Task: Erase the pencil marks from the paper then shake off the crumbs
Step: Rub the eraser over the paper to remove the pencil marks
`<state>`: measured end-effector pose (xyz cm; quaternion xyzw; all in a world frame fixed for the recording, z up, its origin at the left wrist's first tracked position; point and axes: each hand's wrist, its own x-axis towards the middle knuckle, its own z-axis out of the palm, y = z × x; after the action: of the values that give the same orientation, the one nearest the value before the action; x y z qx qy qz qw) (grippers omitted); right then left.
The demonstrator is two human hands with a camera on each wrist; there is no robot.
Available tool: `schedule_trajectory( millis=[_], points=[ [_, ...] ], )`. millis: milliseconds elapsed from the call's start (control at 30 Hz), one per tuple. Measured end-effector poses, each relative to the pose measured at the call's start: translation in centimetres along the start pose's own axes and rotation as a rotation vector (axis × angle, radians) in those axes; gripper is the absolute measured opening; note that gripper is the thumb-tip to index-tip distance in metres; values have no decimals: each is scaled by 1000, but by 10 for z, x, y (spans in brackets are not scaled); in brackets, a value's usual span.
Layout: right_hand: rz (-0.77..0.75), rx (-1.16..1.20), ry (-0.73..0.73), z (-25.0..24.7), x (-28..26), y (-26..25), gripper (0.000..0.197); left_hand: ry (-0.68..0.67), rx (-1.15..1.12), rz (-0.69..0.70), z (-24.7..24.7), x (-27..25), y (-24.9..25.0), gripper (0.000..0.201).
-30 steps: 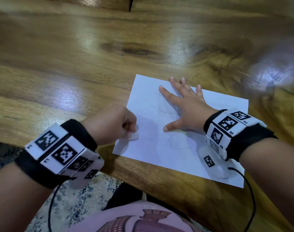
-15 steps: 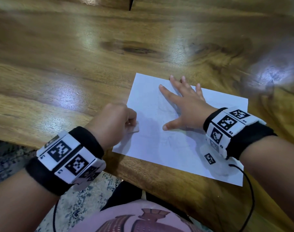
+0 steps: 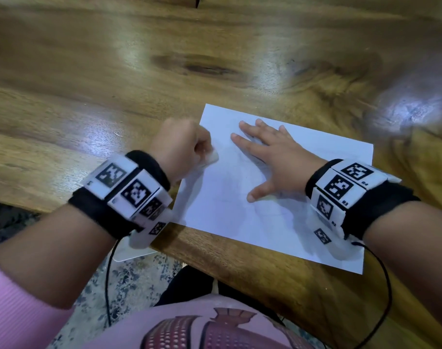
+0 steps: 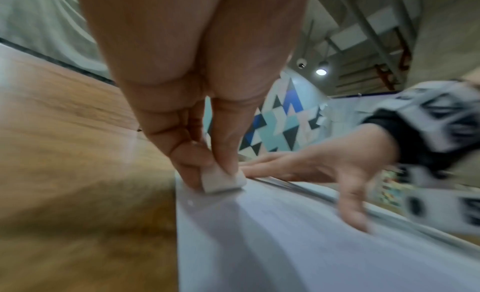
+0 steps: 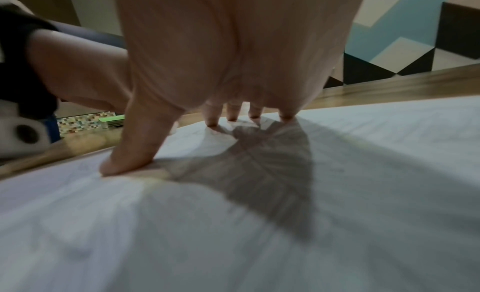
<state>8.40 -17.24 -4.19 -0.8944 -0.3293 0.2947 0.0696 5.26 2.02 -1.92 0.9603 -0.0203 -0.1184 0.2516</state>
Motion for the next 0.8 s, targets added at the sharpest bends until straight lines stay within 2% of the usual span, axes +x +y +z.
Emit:
schedule_trajectory(
  millis=[100,133,167,200,267,333,400,500,533,567,633,700,767,800],
  points=[
    [-3,-7,2,1,0,1,114,-273,41,39,1,-21,-8,8],
    [-5,-7,3,1,0,1,114,-327,35,34,0,-22,-10,8],
    [-5,-6,5,2,0,1,114,-307,27,25,0,-20,-9,6],
    [-5,-6,8,2,1,2,114,-223,14,24,0,-14,-8,2],
    [-6,-10,10,2,1,2,114,-5,-17,-10,1,-2,-5,8],
    [-6,-10,10,2,1,2,114,78,-18,-18,3,1,-2,10],
    [-7,-9,7,2,1,3,114,3,16,15,3,-9,-6,11],
    [-6,-12,3,3,1,2,114,-285,33,27,-2,-26,-13,19],
    [-6,-10,3,3,1,3,114,-313,10,15,-3,-25,-13,19],
    [-7,-8,3,3,1,3,114,-274,-17,0,-2,-21,-13,13],
    [-8,-4,4,2,1,2,114,-69,-38,-39,0,-6,-12,3],
    [-7,-3,3,2,0,2,114,59,-1,-45,3,2,-8,3],
    [-5,-3,4,1,0,1,114,17,-8,16,5,-6,-11,7],
    [-5,0,5,1,0,1,114,-78,-14,52,6,-15,-13,10]
  ],
)
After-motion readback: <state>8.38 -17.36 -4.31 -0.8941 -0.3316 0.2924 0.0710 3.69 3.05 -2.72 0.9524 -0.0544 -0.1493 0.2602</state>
